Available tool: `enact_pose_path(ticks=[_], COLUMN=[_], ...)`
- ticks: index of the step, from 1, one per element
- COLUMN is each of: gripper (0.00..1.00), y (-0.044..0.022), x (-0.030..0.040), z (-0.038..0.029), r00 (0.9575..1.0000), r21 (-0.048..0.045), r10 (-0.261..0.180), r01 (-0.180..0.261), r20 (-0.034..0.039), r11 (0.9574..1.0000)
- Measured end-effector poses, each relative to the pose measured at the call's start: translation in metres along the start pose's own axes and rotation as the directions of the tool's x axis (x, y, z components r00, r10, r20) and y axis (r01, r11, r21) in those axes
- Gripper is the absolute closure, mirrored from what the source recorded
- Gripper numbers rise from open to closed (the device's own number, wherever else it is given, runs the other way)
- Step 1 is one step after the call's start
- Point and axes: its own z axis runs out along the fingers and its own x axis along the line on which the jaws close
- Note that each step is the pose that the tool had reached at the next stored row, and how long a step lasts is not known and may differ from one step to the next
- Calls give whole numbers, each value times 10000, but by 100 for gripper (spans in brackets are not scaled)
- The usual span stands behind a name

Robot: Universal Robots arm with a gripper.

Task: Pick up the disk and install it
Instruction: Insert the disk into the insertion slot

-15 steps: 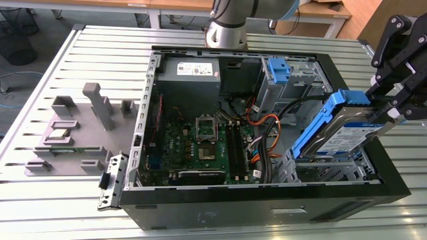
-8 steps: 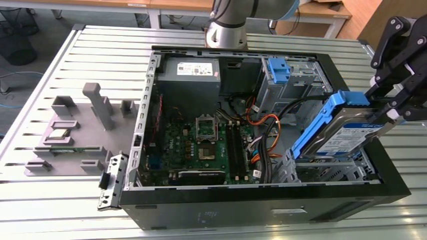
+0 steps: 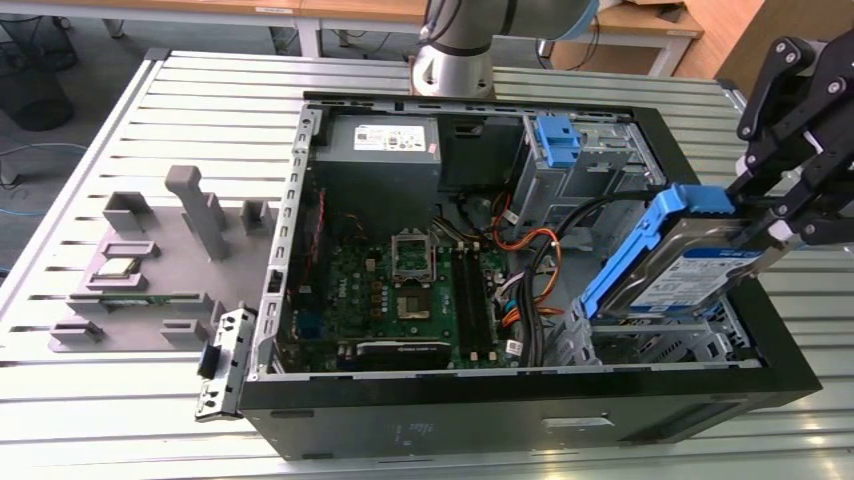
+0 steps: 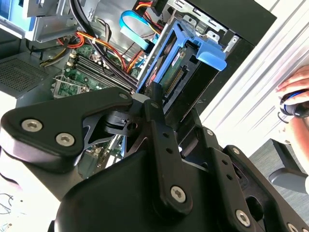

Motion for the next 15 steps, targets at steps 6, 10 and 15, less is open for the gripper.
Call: enact_pose_path(ticks=[6, 10, 15], gripper=[65, 65, 65], y=[-1, -2, -5], x=[3, 6, 12], z=[38, 74, 153], r00=[10000, 10000, 10000], r21=[0, 0, 0], r10=[1, 1, 1], r01=[-1, -1, -1], r20=[0, 1, 1], r11=[10000, 10000, 10000])
